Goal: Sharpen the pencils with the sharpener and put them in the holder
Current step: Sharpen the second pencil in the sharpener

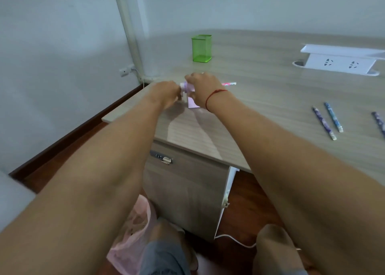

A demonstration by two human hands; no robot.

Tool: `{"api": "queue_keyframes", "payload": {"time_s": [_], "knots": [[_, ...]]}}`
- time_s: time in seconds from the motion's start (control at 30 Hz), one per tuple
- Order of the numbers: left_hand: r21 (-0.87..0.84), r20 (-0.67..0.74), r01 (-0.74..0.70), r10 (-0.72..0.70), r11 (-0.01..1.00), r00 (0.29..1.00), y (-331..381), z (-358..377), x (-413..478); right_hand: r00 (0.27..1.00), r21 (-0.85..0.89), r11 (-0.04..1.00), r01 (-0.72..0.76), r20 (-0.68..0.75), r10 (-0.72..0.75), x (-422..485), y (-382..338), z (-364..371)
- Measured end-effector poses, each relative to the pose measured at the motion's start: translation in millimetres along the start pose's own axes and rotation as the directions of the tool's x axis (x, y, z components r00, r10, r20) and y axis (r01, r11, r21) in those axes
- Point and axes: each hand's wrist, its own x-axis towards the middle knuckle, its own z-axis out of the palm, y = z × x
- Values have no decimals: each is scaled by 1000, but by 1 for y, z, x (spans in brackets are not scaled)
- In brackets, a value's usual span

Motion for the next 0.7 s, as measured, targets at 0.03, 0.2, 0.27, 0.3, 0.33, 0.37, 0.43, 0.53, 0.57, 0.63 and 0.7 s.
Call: {"api": "queue_keyframes", "payload": {"time_s": [0.03,0.2,0.27,0.3,0.33,0.37,0.43,0.53,0.57,0.63,0.7], "knots": [[11,-2,11,-11,1000,1000,-5,-5,8,1000,-4,1000,1,3,-1,1,0,-1],[44,-161,-18,25,999,987,-19,-37,30,999,5,999,-43,9,43,8,0,-2],[29,-224,-56,61,998,973,-23,-43,26,997,17,997,-75,33,74,10,-2,-5],[8,-255,-69,68,998,964,-24,-41,19,996,21,996,-83,42,82,11,-3,-6],[-16,-286,-84,75,996,955,-22,-37,10,995,24,996,-86,45,85,10,-4,-7],[-48,-310,-100,80,994,947,-19,-33,1,996,25,996,-87,39,86,8,-5,-8],[-92,-334,-144,105,985,937,-12,-27,-17,996,30,996,-85,31,84,5,-6,-9],[-115,-318,-181,136,977,938,-9,-23,-33,996,33,996,-82,45,81,3,-8,-10],[-101,-269,-181,149,978,952,-7,-19,-37,996,29,996,-79,47,78,4,-9,-10],[-125,-164,-160,138,979,977,1,-4,-42,997,13,998,-66,40,65,5,-7,-8],[-171,-111,-85,67,982,992,6,8,-37,999,-10,999,-41,19,41,5,-4,-3]]}}
